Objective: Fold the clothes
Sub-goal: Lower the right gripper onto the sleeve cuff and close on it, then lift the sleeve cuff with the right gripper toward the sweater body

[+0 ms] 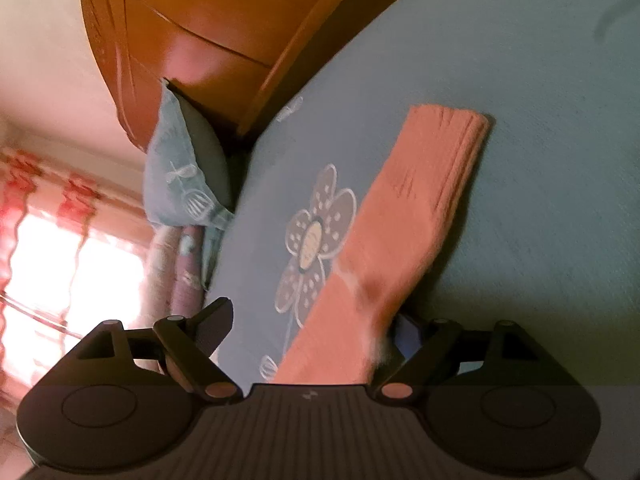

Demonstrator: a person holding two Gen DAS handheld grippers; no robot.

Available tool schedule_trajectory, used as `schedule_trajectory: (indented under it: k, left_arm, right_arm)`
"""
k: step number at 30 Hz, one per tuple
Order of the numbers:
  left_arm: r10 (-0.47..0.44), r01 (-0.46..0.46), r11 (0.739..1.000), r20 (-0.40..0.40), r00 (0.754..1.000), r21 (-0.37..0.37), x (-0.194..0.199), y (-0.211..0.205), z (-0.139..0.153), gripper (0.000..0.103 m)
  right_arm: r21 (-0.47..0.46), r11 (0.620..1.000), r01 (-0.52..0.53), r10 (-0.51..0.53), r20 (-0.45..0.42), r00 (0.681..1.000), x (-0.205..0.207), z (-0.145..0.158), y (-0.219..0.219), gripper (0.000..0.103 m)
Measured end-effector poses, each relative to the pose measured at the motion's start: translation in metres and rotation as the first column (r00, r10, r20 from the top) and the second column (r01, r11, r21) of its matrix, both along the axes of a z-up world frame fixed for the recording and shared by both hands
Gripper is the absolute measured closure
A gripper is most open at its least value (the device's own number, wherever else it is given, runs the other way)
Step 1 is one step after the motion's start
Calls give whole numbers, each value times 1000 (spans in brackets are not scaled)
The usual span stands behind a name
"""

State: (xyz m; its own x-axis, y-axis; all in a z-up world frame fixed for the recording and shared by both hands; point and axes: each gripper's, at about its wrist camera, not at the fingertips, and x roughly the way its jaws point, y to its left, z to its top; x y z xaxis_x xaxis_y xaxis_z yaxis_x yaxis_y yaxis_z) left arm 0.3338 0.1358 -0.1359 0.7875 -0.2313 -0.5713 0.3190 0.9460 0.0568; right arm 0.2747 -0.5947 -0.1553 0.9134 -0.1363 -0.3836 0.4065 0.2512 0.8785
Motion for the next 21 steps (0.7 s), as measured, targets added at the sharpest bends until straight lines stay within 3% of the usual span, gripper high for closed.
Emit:
schedule_trajectory:
  k: [6, 8, 12, 15, 17, 21]
  left_arm:
    - [1, -1, 1000, 0, 1000, 1, 0, -2, 0, 0]
    - [1, -1, 1000, -1, 1000, -3, 0, -2, 0, 0]
    - [0, -1, 1000, -1, 1000, -7, 1, -2, 0, 0]
    - [0, 0, 1000, -1, 1000, -9, 1, -1, 0, 0]
    - [0, 0, 1000, 0, 1000, -10, 1, 0, 0, 0]
    - [0, 0, 1000, 0, 1000, -7, 1, -1, -1, 0]
  right_arm:
    - [-105, 993, -62, 59, -28, 998, 10, 3, 6, 17]
    - [-126, 991, -53, 49, -33, 998, 11, 1, 3, 30]
    - [-139, 990, -35, 24, -75, 997, 13, -2, 2, 43]
    - [-139, 990, -34, 17, -119, 993, 13, -4, 2, 70]
    - [-110, 994, -20, 5, -133, 991, 11, -10, -2, 92]
    - [-131, 991, -32, 10, -165, 986, 12, -8, 0, 93]
